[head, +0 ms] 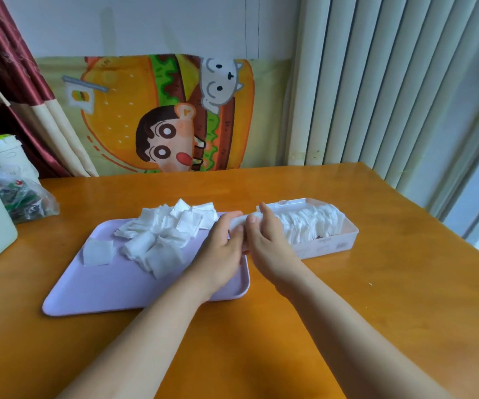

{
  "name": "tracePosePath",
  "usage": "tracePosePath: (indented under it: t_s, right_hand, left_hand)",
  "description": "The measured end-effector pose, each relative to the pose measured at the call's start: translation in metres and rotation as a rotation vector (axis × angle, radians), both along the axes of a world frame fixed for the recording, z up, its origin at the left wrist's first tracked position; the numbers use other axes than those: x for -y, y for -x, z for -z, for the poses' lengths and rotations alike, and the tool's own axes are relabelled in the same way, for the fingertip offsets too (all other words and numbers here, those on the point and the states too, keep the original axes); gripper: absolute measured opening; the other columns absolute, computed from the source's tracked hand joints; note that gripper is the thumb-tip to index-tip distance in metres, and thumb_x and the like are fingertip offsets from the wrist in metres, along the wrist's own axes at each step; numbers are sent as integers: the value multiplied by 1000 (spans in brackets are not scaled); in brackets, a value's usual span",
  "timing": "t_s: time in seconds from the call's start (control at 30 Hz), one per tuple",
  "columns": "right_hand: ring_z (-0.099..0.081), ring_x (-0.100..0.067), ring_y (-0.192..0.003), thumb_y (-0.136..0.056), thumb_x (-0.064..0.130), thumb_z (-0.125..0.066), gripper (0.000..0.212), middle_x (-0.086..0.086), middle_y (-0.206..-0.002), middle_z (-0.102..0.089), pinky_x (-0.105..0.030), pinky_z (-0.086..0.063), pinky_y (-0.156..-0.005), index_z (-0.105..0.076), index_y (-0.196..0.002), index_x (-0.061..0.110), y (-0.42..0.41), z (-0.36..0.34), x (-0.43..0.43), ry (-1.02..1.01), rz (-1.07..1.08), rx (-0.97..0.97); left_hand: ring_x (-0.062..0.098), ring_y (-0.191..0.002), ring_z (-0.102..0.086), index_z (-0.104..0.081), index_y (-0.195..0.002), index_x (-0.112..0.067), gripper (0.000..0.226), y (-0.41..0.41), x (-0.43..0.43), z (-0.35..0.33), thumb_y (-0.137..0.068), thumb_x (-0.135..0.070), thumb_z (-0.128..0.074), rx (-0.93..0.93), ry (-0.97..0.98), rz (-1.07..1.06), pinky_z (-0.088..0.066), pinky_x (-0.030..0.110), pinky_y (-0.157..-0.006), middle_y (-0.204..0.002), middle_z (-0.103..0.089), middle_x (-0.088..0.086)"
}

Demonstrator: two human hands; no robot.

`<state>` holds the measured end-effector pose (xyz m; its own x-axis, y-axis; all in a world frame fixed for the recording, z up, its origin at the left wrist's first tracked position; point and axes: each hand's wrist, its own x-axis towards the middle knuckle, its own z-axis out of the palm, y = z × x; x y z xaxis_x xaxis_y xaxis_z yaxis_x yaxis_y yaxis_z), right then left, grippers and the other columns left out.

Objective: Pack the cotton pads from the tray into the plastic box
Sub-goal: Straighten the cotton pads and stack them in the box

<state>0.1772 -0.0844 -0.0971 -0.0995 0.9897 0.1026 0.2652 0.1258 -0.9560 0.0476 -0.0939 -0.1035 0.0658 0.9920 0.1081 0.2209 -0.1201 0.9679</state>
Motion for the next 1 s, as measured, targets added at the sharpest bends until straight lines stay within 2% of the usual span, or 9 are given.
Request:
tracePosePath:
  t_s: [0.07, 0.13, 0.23, 0.33, 0.43, 0.63, 0.8, 0.9, 1.0]
  right_hand:
    - [-56, -23, -138, -109, 52, -43, 70, -12, -152, -54, -50, -49, -113, -23, -165, 15, -15, -4, -2, 46, 35, -47]
    - [-74, -30, -110, -101, 51, -59, 64, -16, -121, -74, -52, -59, -101, -49, -146, 7, -32, -12, -4, 100, 10, -109]
    - [-74, -41, -103, -100, 42, -68, 45, -27, -108, -75, -47, -59, -94, -74, -113, 0, -67, -27, -6, 165, -93, -179]
    - [-77, -34, -97, -96, 42, -74, 47, -25, -108, -76, -41, -56, -89, -75, -115, -1, -92, -34, -12, 240, -133, -236]
    - [-75, -24, -91, -93, 37, -75, 38, -10, -99, -80, -34, -56, -81, -76, -114, 5, -105, -34, -21, 231, 15, -183]
    - [-43, -13, -52, -84, 35, -76, 34, 10, -53, -48, -29, -32, -53, -64, -66, 10, -118, -32, -42, 164, 287, 263]
    - [-50, -18, -60, -78, 47, -77, 35, 3, -62, -51, -31, -36, -53, -59, -79, 17, -111, -26, -63, 245, 267, 499]
    - [-55, -18, -63, -84, 44, -78, 33, -1, -70, -58, -29, -40, -53, -62, -95, 18, -105, -26, -72, 265, 261, 561]
    - [-62, -19, -67, -87, 43, -75, 27, -1, -81, -66, -28, -46, -56, -61, -103, 25, -97, -28, -75, 274, 245, 783]
  left_hand:
    - [7, -96, -71, -53, -140, -35, 31, -20, -4, -3, -112, -39, -41, 18, -19, -29, -57, 28, -79, -118, -72, -4]
    - [12, -87, -70, -58, -134, -33, 27, -32, -9, -8, -112, -35, -42, 55, -27, -51, -56, 28, -73, -109, -75, -1]
    - [13, -97, -73, -64, -130, -33, 28, -49, -21, -17, -110, -30, -45, 110, -28, -30, -57, 27, -73, -114, -76, -4]
    - [14, -99, -75, -66, -129, -34, 28, -66, -29, -24, -110, -30, -45, 108, -29, 9, -64, 36, -78, -113, -76, -6]
    - [19, -100, -74, -66, -128, -32, 28, -76, -40, -21, -111, -35, -45, 39, 11, 41, -64, 43, -86, -111, -76, -4]
    - [16, -124, -58, -59, -136, -28, 36, -70, -66, 2, -101, -32, -62, -296, 32, -59, -54, 40, -105, -138, -59, -4]
    - [15, -116, -61, -55, -140, -27, 52, -69, -71, 15, -93, -18, -75, -238, 101, -10, -53, 22, -78, -132, -59, -3]
    - [13, -111, -66, -57, -137, -25, 54, -67, -72, 19, -89, -13, -79, -124, 131, -2, -55, 22, -78, -125, -63, -7]
    - [13, -109, -67, -60, -132, -27, 51, -65, -73, 23, -88, -15, -81, -81, 138, 4, -56, 23, -79, -121, -64, -11]
